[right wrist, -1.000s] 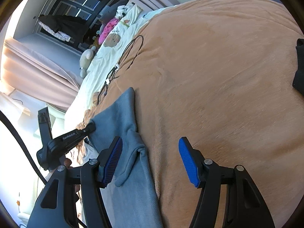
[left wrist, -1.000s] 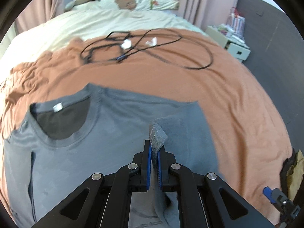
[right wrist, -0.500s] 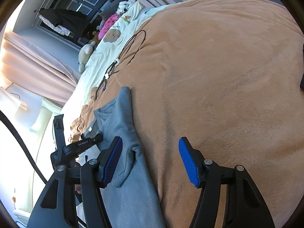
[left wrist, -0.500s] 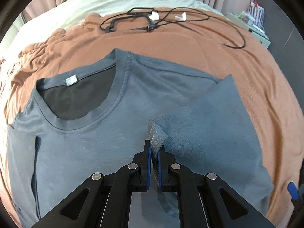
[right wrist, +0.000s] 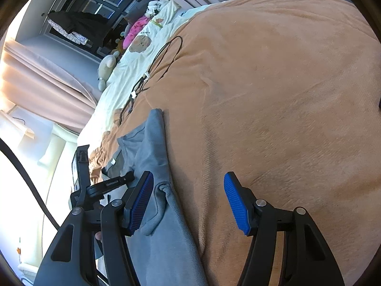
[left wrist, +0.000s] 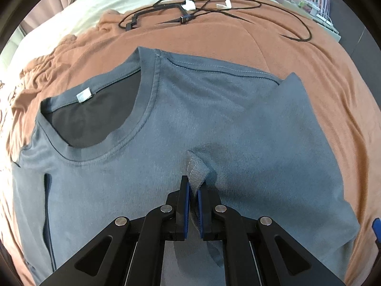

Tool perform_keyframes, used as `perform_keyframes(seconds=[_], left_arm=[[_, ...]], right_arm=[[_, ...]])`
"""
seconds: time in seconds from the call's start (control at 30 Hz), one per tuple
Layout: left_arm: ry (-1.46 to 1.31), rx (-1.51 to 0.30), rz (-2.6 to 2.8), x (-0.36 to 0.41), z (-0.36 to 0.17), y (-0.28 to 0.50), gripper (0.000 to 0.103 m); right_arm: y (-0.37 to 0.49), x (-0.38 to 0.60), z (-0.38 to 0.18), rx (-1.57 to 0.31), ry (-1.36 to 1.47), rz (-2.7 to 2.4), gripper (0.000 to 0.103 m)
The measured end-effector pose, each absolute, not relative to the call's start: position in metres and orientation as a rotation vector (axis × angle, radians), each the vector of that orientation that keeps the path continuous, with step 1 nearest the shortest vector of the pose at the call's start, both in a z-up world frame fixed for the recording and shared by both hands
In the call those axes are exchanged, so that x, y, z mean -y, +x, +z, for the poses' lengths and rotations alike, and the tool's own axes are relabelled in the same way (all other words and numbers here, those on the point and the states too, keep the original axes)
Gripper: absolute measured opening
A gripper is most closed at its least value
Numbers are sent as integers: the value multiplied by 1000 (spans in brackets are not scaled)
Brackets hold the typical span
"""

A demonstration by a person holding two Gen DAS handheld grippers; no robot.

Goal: Fold small clothes

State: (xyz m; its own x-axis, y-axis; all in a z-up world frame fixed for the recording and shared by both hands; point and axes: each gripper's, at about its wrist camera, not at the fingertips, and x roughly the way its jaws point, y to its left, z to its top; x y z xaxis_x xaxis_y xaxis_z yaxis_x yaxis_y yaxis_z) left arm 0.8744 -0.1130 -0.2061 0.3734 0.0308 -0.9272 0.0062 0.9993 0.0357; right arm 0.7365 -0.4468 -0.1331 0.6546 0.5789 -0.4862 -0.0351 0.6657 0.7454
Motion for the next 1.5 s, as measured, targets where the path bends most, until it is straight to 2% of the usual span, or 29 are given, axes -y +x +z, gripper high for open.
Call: perform_keyframes(seconds=[0.3, 0.47, 0.53, 0.93, 1.0, 1.07, 1.13, 1.5], left_arm=[[49, -1208, -6, 108, -196, 871, 7], [68, -1153, 21, 108, -179, 874, 40], [55, -1121, 7, 111, -171, 874, 44], [84, -991, -155, 176, -164, 891, 43], [122, -977, -167, 189, -168, 897, 38], [138, -991, -179, 197, -174, 906, 23], [140, -1005, -187, 205, -182, 915, 18], [186, -1029, -126, 230, -214, 957, 18]], right_arm=[[737, 450, -133, -790, 771, 395, 60], [739, 443, -130, -805, 743, 371, 60], [742, 442, -130, -808, 766, 387, 60], [764, 449, -116, -777, 744, 405, 60], [767, 450, -120, -781, 736, 403, 60], [769, 446, -126, -801, 748, 402, 60], [773, 445, -132, -821, 753, 406, 60], [775, 457, -142, -852, 824, 435, 60]])
